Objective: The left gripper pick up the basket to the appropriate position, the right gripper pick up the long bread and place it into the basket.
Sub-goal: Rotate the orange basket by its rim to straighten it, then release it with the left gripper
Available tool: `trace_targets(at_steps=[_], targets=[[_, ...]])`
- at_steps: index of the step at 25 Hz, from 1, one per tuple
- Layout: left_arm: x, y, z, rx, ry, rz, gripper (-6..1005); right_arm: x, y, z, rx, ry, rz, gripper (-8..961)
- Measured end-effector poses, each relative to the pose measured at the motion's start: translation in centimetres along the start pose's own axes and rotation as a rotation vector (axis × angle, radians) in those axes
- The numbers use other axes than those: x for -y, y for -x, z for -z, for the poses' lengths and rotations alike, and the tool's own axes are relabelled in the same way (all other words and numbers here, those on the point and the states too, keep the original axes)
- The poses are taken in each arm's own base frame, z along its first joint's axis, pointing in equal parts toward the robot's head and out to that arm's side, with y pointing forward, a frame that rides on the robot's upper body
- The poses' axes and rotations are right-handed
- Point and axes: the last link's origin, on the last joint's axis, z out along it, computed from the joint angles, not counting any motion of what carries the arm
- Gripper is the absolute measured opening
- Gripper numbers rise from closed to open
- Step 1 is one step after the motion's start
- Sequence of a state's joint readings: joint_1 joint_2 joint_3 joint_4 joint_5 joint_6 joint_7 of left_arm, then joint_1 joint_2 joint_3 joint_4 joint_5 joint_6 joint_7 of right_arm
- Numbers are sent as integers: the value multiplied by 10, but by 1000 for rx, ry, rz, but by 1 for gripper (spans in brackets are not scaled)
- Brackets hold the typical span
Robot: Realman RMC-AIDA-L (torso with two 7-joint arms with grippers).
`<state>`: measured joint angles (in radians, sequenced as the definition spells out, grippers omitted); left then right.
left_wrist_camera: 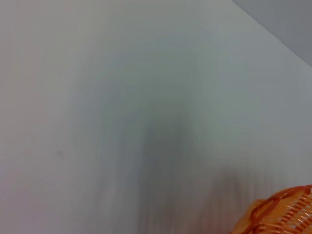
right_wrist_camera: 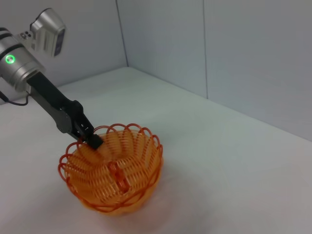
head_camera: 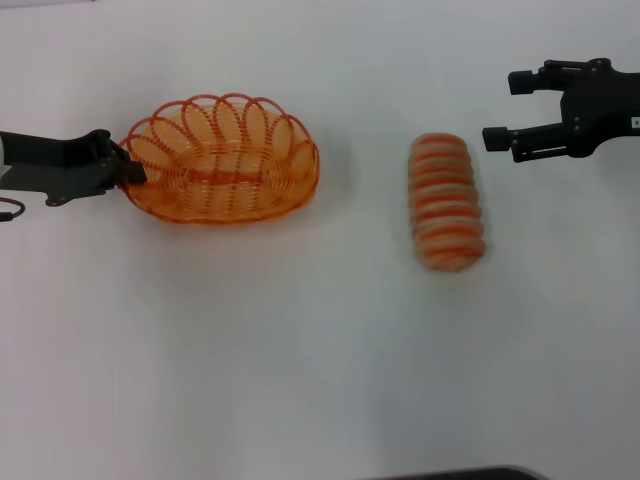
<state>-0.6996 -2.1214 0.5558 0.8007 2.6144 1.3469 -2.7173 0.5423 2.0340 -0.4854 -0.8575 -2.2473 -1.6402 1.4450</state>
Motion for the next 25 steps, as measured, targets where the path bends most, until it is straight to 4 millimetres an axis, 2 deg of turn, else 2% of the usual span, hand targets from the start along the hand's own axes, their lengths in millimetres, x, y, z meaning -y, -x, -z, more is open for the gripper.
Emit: trace_targets(at_steps=[7,12,18,25], targets=[[0,1,0,2,5,-13,90,0,0,-1,-2,-2,2,946],[-2,1,-1,8,8,-19,150,0,0,-1,-2,-2,1,946],[0,1,0,4,9,-5,373,0,0,-1,-2,-3,-4,946],[1,-2,4,-3,2,-32,524,1,0,0,2,-7,-4,945]])
